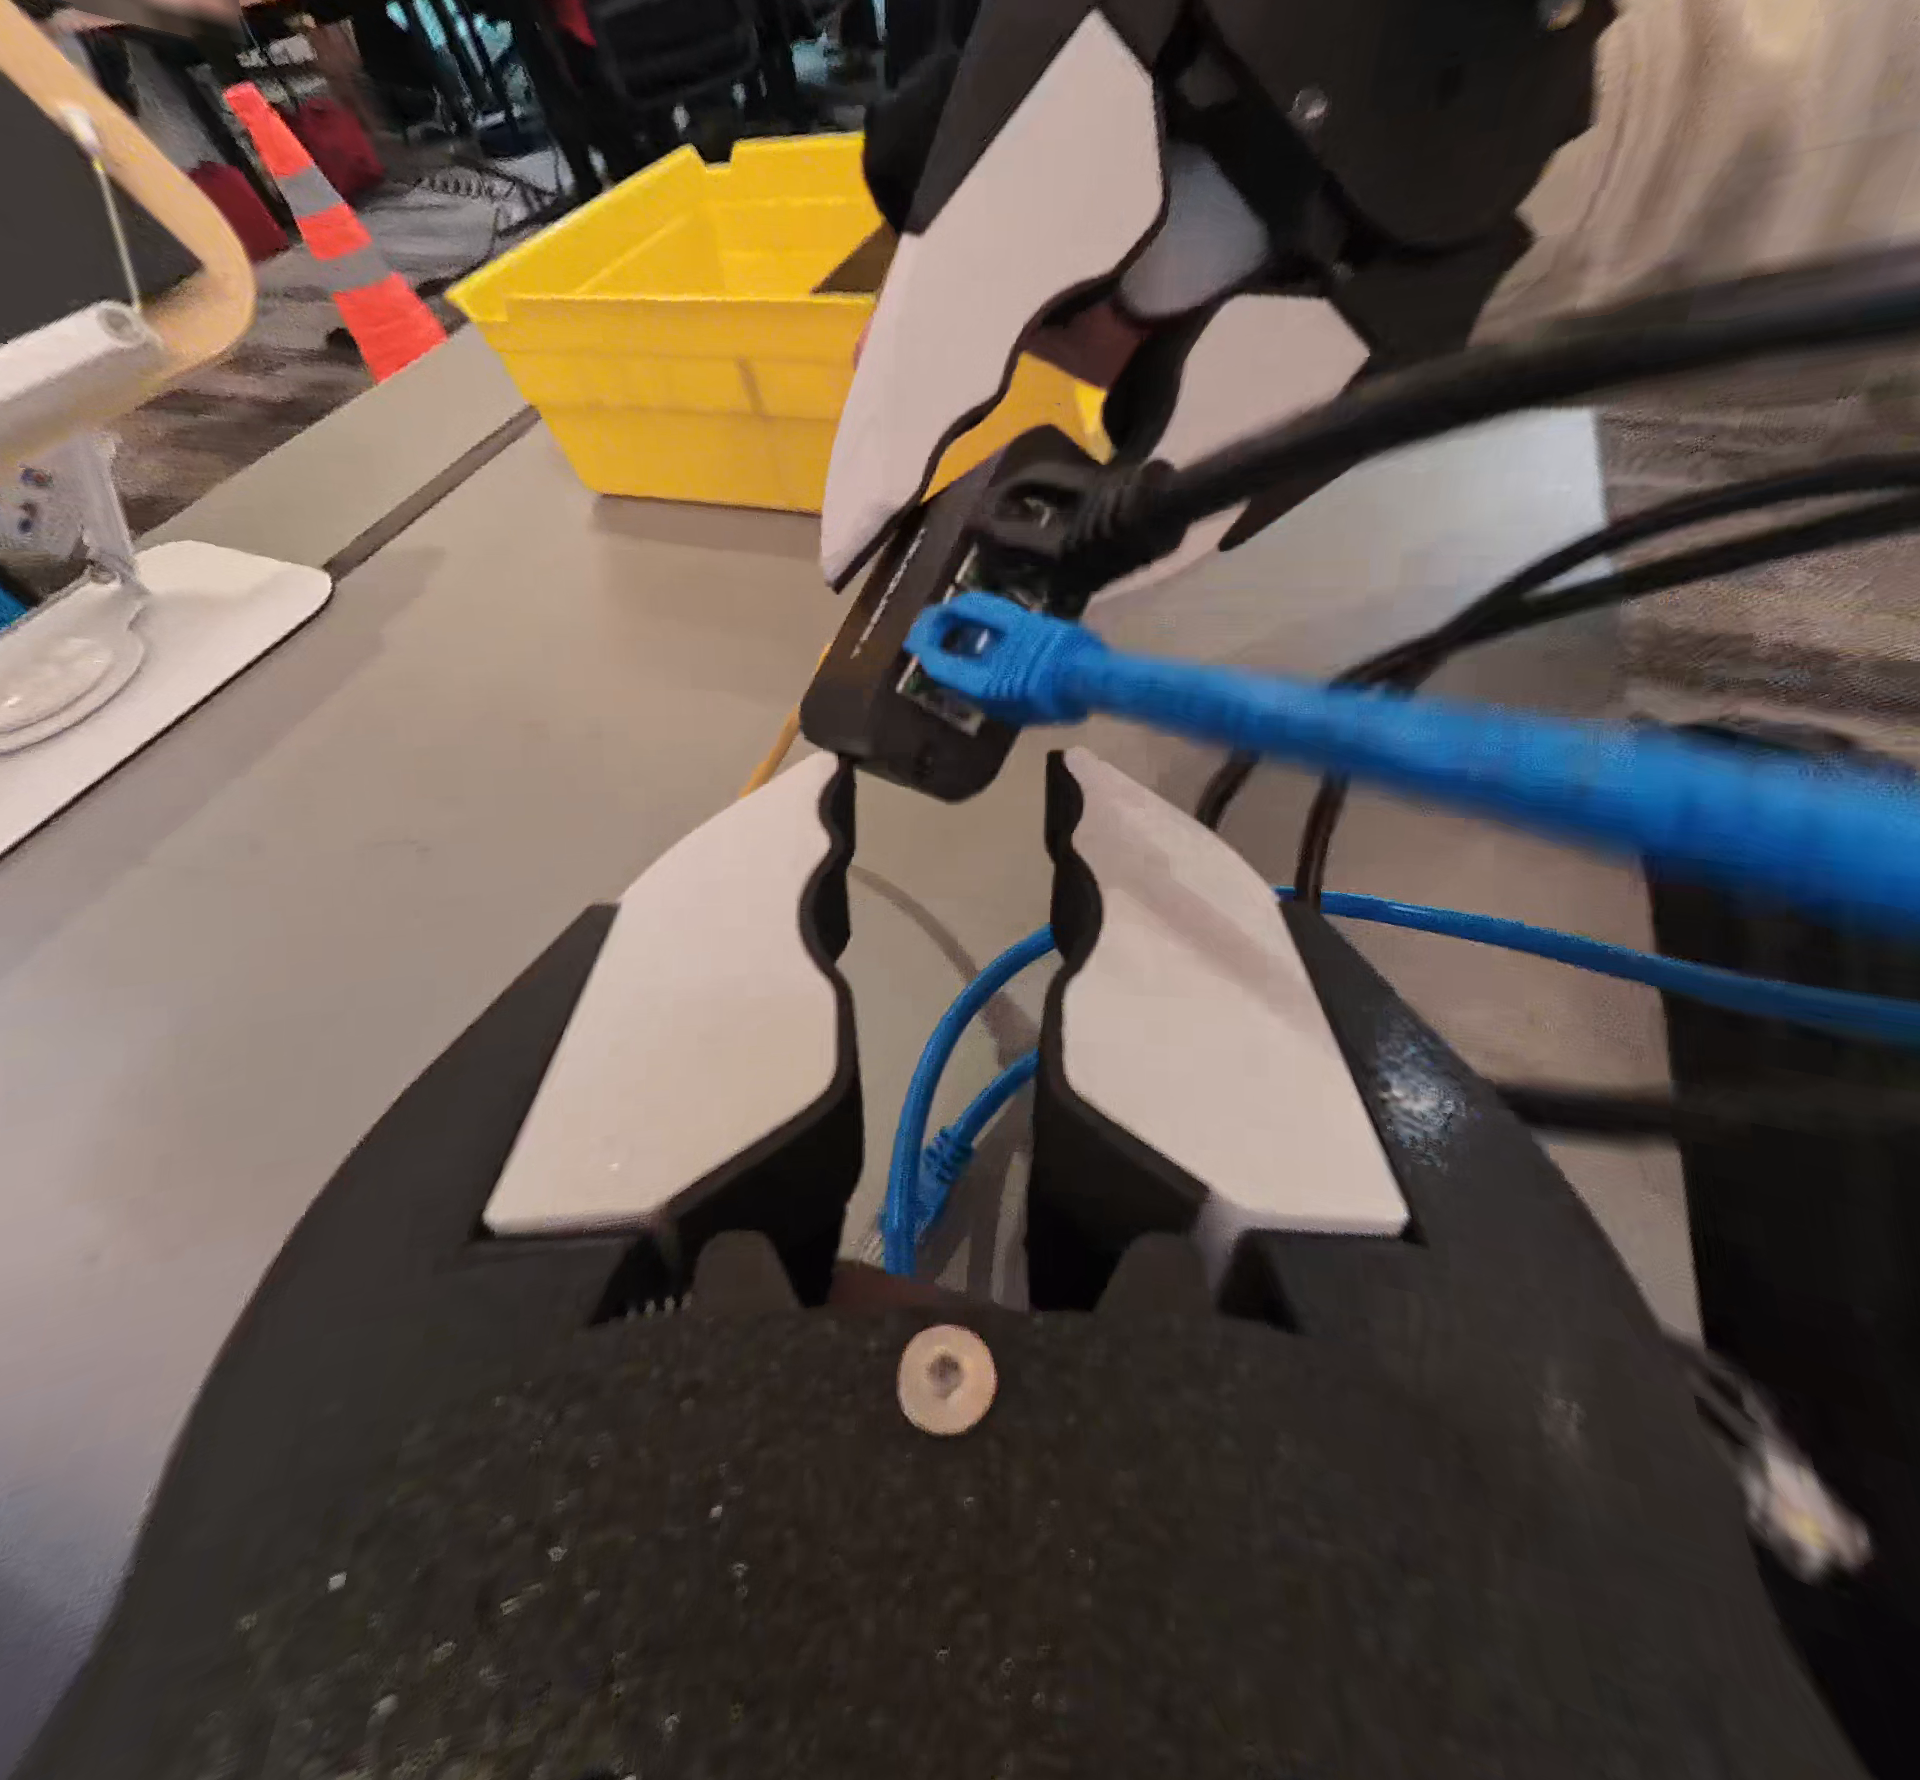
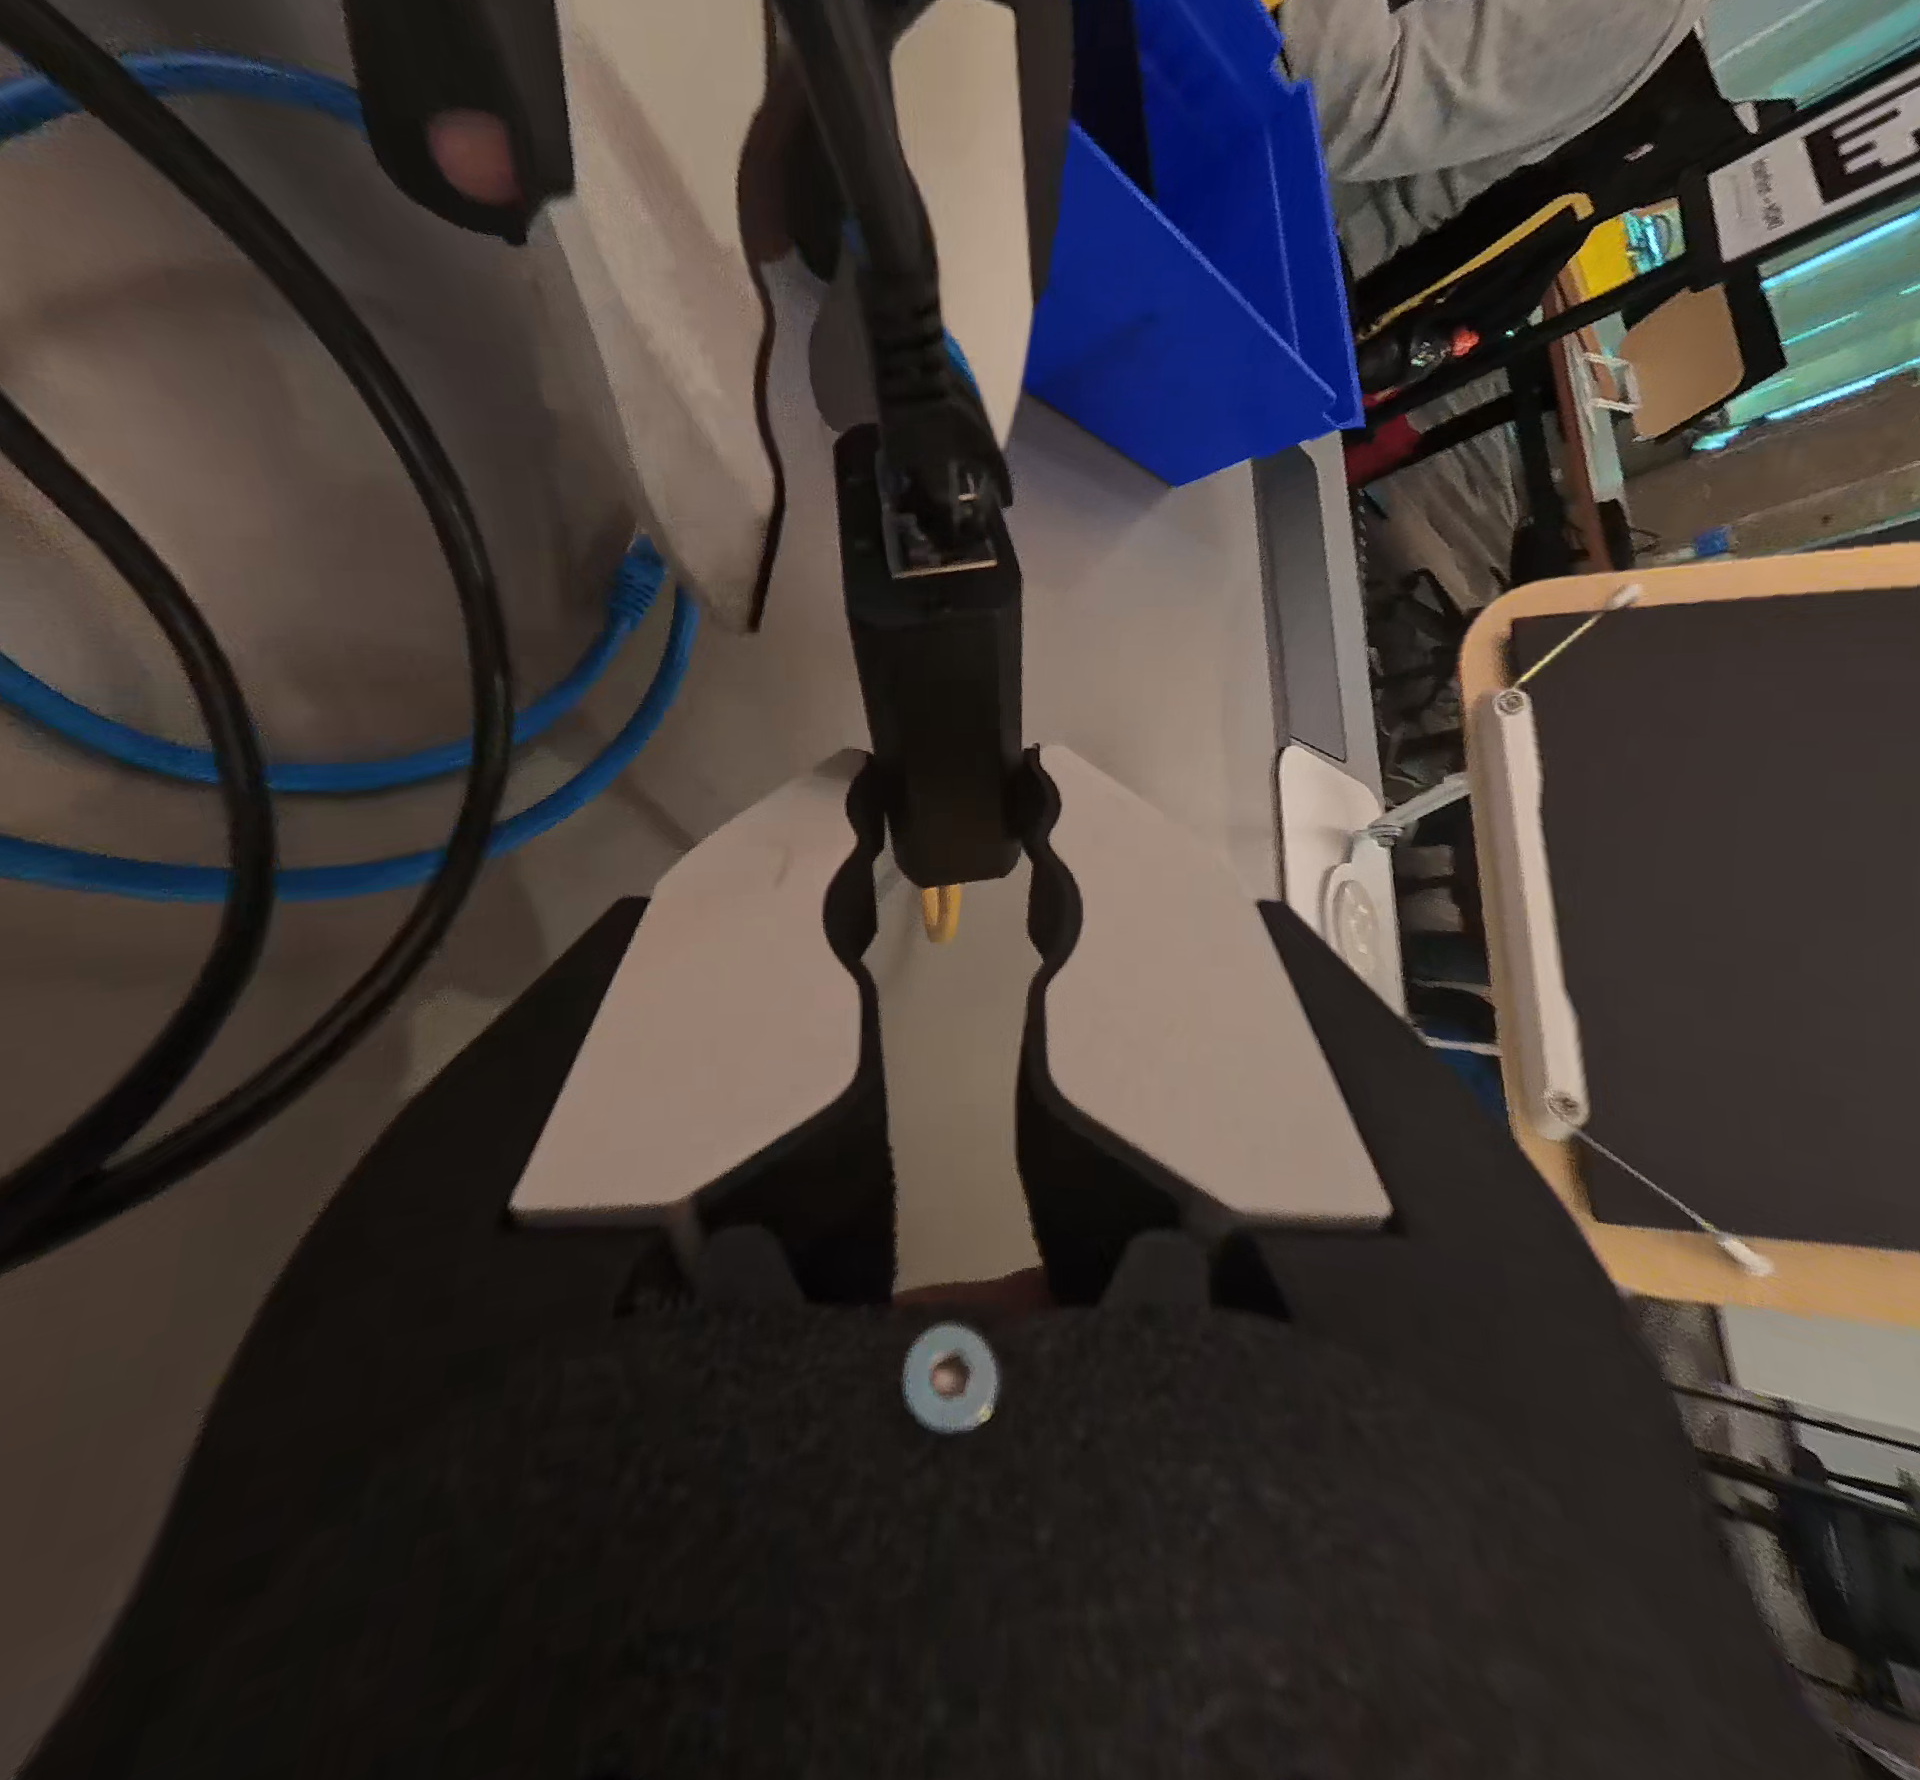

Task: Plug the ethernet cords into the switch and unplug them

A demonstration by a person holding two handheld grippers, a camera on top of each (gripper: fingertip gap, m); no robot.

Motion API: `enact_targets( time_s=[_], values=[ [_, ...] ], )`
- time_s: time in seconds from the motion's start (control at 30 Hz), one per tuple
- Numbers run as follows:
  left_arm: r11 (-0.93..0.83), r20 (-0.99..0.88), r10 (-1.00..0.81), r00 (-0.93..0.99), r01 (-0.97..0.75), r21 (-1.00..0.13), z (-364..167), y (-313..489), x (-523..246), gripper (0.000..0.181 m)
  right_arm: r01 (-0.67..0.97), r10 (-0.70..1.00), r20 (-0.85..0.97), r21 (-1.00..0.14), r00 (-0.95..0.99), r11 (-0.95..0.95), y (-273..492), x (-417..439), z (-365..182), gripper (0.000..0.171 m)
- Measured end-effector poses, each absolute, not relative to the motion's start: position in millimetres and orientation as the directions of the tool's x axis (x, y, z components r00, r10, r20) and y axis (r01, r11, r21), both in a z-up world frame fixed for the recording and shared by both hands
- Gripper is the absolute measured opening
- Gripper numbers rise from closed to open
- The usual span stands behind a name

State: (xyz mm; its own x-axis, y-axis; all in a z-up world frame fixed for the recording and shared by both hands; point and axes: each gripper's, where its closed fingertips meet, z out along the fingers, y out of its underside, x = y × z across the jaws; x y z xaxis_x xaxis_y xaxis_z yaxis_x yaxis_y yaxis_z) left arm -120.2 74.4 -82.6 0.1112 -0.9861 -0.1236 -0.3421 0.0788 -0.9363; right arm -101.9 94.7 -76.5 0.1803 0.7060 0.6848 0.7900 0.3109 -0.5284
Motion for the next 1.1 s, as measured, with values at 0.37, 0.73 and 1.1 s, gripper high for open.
enact_targets(
  time_s=[0.37,0.73,1.1],
  values=[
    [0.070,-0.094,-0.995,0.034,-0.421,-0.904,-99.9,64.9,-115.1,0.026,0.802,0.725,0.689,-0.433,-0.001,0.413,77.7,-120.7,-94.8,0.027],
    [-0.145,-0.017,-0.942,0.336,-0.453,-0.880,-86.8,122.5,-161.6,0.023,0.825,0.538,0.827,-0.414,0.164,0.384,132.1,-124.0,-80.0,0.026],
    [-0.671,0.541,-0.586,0.603,0.013,-0.742,-58.5,60.1,-207.1,0.032,0.838,0.137,0.936,-0.351,0.324,0.417,171.6,-138.4,-107.2,0.026]
  ],
)
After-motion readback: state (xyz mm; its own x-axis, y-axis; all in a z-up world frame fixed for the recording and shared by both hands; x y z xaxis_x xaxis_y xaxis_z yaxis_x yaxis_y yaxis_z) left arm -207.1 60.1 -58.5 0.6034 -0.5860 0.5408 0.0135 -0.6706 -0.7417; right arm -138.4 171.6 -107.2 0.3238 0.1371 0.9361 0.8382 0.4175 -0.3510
